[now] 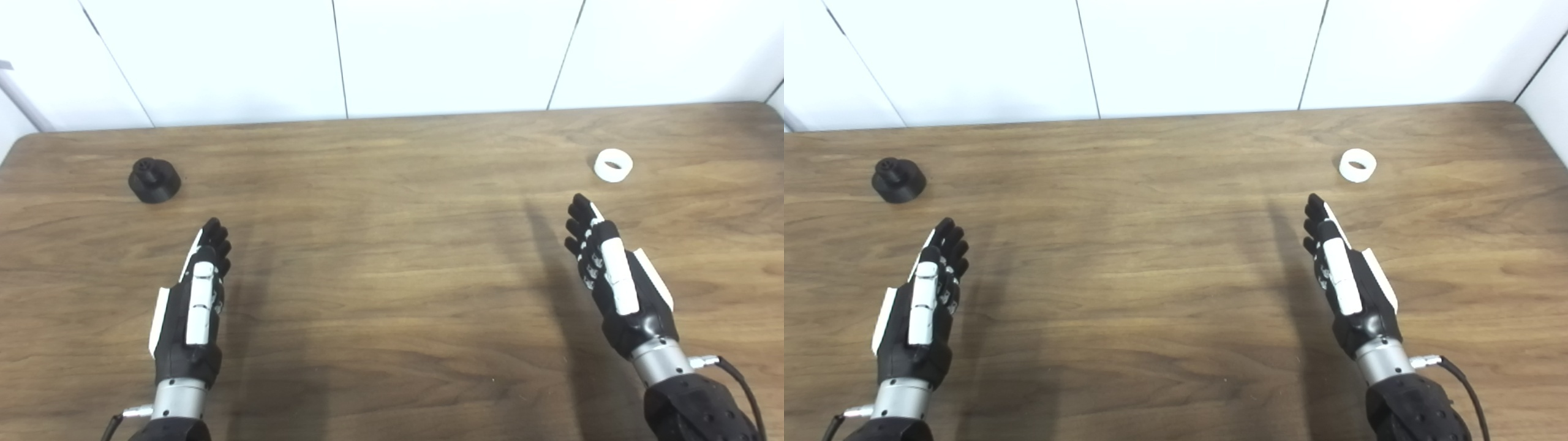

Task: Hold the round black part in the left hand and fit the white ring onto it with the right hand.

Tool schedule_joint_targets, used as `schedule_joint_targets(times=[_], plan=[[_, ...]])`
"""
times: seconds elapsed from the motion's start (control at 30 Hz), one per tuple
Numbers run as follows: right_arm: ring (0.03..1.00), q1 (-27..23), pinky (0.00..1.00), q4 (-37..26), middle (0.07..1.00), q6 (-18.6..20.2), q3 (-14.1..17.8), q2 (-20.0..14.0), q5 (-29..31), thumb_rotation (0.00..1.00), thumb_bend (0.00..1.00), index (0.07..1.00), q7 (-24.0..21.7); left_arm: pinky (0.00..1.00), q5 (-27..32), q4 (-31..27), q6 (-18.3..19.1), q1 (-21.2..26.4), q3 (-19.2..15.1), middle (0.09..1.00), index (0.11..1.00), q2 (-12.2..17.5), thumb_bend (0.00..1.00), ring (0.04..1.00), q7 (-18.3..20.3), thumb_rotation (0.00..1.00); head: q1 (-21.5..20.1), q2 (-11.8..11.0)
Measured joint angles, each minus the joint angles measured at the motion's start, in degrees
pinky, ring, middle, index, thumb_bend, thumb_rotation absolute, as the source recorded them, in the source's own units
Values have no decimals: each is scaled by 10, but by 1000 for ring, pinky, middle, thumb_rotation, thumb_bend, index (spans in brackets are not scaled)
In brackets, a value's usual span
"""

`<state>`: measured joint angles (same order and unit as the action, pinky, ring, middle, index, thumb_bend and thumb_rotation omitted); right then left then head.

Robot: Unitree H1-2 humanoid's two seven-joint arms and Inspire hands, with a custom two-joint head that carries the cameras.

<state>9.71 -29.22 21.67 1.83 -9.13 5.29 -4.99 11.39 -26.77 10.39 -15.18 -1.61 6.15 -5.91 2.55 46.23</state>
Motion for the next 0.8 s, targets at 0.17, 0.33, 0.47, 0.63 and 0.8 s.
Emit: schedule_joint_targets(times=[0.17,0.33,0.47,0.63,0.8], plan=[[1000,0,1000,0,1000,0,0,0,0,1000,616,1000,0,1000,0,0,0,0,0,967,970,0,506,978,0,880,-1,0],[1000,0,1000,0,1000,0,0,0,-1,1000,617,1000,0,1000,0,0,0,0,-1,966,968,0,509,979,0,875,-2,-2],[1000,0,1000,0,1000,0,0,0,-1,1000,609,1000,0,1000,0,0,0,0,-1,969,973,0,510,976,0,882,3,-8],[1000,1,1000,0,1000,-1,1,0,1,1000,619,1000,0,1000,-1,2,-4,0,0,973,975,0,496,983,1,898,25,-32],[1000,7,1000,22,1000,-13,5,-1,6,1000,605,999,-3,1000,-17,8,-17,-1,8,972,978,-2,495,975,0,905,67,-58]])
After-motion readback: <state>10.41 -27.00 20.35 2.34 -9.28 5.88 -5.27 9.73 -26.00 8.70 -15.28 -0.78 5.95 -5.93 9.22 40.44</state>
